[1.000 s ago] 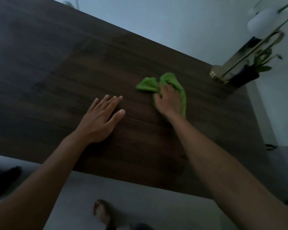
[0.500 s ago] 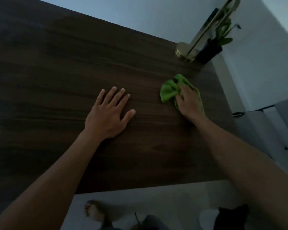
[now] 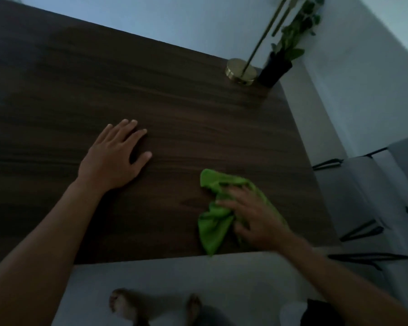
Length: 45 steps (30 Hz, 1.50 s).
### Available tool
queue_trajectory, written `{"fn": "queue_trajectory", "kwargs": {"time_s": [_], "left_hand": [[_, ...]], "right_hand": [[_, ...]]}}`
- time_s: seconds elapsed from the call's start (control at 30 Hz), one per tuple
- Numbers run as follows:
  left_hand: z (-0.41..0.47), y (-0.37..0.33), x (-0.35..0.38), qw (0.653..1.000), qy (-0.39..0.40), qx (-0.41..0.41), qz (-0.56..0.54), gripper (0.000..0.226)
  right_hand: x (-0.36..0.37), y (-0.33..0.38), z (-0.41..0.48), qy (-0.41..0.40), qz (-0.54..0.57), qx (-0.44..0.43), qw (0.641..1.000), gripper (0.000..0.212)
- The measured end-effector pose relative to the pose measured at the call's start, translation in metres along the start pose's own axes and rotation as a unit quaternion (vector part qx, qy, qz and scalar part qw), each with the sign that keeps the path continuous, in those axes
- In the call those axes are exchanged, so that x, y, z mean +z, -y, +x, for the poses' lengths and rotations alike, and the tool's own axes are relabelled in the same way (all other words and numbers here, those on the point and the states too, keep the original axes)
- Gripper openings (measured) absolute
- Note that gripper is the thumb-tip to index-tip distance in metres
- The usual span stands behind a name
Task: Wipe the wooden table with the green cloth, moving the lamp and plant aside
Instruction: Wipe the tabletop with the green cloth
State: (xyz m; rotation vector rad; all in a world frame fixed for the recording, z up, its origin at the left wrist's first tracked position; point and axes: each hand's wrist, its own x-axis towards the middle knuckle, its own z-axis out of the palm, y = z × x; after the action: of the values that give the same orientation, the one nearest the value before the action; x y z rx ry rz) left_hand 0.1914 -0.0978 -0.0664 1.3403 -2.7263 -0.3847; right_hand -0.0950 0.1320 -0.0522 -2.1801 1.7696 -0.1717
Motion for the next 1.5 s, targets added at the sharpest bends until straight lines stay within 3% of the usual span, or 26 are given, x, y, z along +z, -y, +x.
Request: {"fn": "queue_trajectory", "kwargs": {"time_s": [0.07,0.13,0.23,0.27,0.33,0.47,0.6,0.67,0.73,0.8,0.87,0.93,1.03,1.13,1.2,1.27,1.37,1.5], "left_hand": [[-0.003,-0.011,0.0,0.999,0.01,-0.043,0.009,0.07],[-0.008,-0.044,0.009,0.998,0.013,-0.063,0.014,0.068],[-0.016,-0.116,0.031,0.999,-0.006,-0.022,-0.029,0.065],[-0.018,-0.135,0.038,0.998,-0.014,-0.02,-0.055,0.064],[-0.017,-0.155,0.045,0.993,-0.048,-0.052,-0.099,0.066],[-0.014,-0.153,0.044,0.989,-0.062,-0.086,-0.108,0.08],[-0.015,-0.16,0.041,0.996,-0.027,-0.077,-0.03,0.083],[-0.015,-0.162,0.039,0.996,-0.022,-0.081,-0.022,0.078],[-0.016,-0.163,0.037,0.997,-0.02,-0.078,-0.021,0.077],[-0.017,-0.165,0.037,0.996,-0.022,-0.08,-0.023,0.077],[-0.016,-0.166,0.035,0.996,-0.021,-0.082,-0.019,0.078],[-0.016,-0.165,0.036,0.996,-0.02,-0.085,-0.013,0.077],[-0.015,-0.163,0.038,0.994,-0.051,-0.092,-0.021,0.081],[-0.013,-0.159,0.034,0.995,-0.052,-0.085,-0.024,0.081],[-0.008,-0.153,0.028,0.996,-0.044,-0.071,-0.015,0.077],[-0.002,-0.147,0.023,0.998,-0.036,-0.056,-0.006,0.065],[0.01,-0.138,0.021,0.999,-0.041,-0.03,0.02,0.05],[0.037,-0.122,0.016,0.999,-0.035,-0.031,0.019,0.051]], "right_hand": [[-0.023,-0.058,0.024,-0.008,-0.024,0.056,0.998,0.056],[-0.038,-0.096,0.069,-0.082,-0.033,0.127,0.988,0.058],[-0.035,-0.094,0.135,-0.158,-0.004,0.294,0.943,0.057],[-0.028,-0.079,0.146,-0.166,0.005,0.311,0.936,0.056],[-0.008,-0.039,0.138,-0.171,0.006,0.235,0.957,0.052],[0.029,0.019,0.01,-0.101,-0.004,-0.034,0.994,0.048],[0.007,-0.057,-0.095,-0.074,-0.005,-0.05,0.996,0.042],[-0.014,-0.126,-0.098,-0.086,-0.023,0.01,0.996,0.045],[-0.034,-0.178,-0.074,-0.101,-0.027,0.125,0.987,0.051],[-0.041,-0.19,-0.035,-0.142,-0.022,0.231,0.962,0.06],[-0.04,-0.159,0.003,-0.189,-0.042,0.304,0.933,0.055],[-0.025,-0.105,0.021,-0.191,-0.021,0.264,0.945,0.052],[0.006,-0.037,-0.007,-0.125,-0.002,0.067,0.99,0.051],[0.009,-0.039,-0.067,-0.063,-0.023,-0.076,0.995,0.051],[-0.003,-0.071,-0.091,-0.055,-0.026,-0.102,0.993,0.053],[-0.017,-0.119,-0.094,-0.067,-0.029,-0.071,0.995,0.053],[-0.036,-0.171,-0.042,-0.087,-0.032,0.044,0.995,0.056],[-0.049,-0.16,0.097,-0.17,-0.025,0.278,0.945,0.059]]}}
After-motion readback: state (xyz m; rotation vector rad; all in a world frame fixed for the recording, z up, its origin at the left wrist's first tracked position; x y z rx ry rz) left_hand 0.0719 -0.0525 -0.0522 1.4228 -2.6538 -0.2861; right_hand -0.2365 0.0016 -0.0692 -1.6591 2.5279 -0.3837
